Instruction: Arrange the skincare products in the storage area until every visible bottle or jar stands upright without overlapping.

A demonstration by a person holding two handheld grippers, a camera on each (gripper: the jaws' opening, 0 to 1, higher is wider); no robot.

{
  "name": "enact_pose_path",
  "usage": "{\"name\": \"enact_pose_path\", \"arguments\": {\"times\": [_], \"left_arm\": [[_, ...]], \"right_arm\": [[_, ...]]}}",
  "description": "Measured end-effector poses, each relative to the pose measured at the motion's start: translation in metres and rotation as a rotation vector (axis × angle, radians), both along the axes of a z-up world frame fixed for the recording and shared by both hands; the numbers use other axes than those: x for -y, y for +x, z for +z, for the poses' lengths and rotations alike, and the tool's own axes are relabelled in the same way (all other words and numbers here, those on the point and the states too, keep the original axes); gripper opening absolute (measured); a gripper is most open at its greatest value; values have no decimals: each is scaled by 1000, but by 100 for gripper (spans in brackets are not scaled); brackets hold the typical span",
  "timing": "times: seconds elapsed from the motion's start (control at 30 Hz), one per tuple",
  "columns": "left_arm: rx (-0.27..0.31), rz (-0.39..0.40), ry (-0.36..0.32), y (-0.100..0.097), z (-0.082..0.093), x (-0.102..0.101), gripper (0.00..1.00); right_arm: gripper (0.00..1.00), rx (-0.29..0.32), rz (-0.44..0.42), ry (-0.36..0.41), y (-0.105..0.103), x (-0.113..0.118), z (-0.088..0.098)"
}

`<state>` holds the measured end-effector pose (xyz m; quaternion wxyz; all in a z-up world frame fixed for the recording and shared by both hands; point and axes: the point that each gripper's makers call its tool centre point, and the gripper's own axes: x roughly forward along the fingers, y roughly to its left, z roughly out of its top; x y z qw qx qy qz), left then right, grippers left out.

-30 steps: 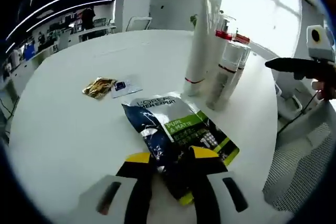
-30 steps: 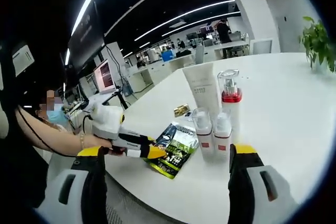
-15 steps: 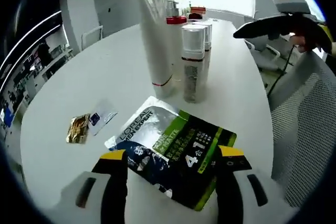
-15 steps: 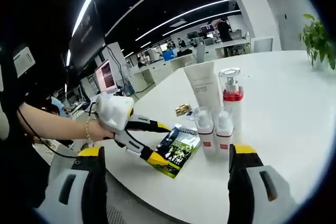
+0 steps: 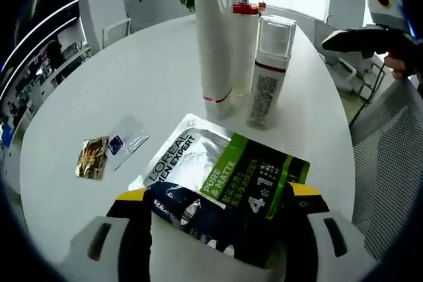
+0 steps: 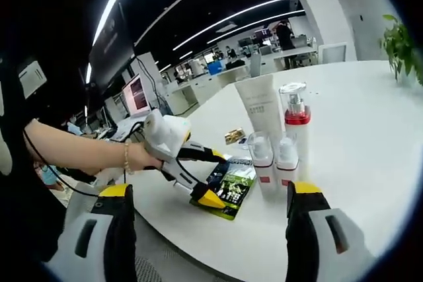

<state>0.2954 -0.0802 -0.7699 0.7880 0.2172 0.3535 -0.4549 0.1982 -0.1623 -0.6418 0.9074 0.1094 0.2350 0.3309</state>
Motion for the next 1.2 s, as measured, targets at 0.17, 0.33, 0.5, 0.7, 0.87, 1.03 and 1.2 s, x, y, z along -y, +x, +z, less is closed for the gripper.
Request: {"name": "enact_pose_path", "arguments": {"times": [0.17,0.33,0.5,0.7,0.87,1.03,1.2], "left_arm": [[-5,6,13,0,1,1,81],[-11,16,26,-1,1,-2,78],[-2,59,19,-6,13,-9,78],[1,131,-8,-10,24,-18,81],[-14,196,-49,-19,32,-25,86],[-38,271,-112,-28,41,-35,93],[-61,353,-199,-36,58,-42,99]], "right_arm": [[95,-2,25,2,-3,-4,0],[96,-7,57,-5,-6,-9,-2],[96,-11,82,-28,-9,-13,-5],[96,-23,110,-39,-12,-16,-7],[96,-15,143,-45,-16,-21,-7],[96,-17,154,-46,-18,-23,-7],[95,-18,156,-51,-18,-23,-8]]}}
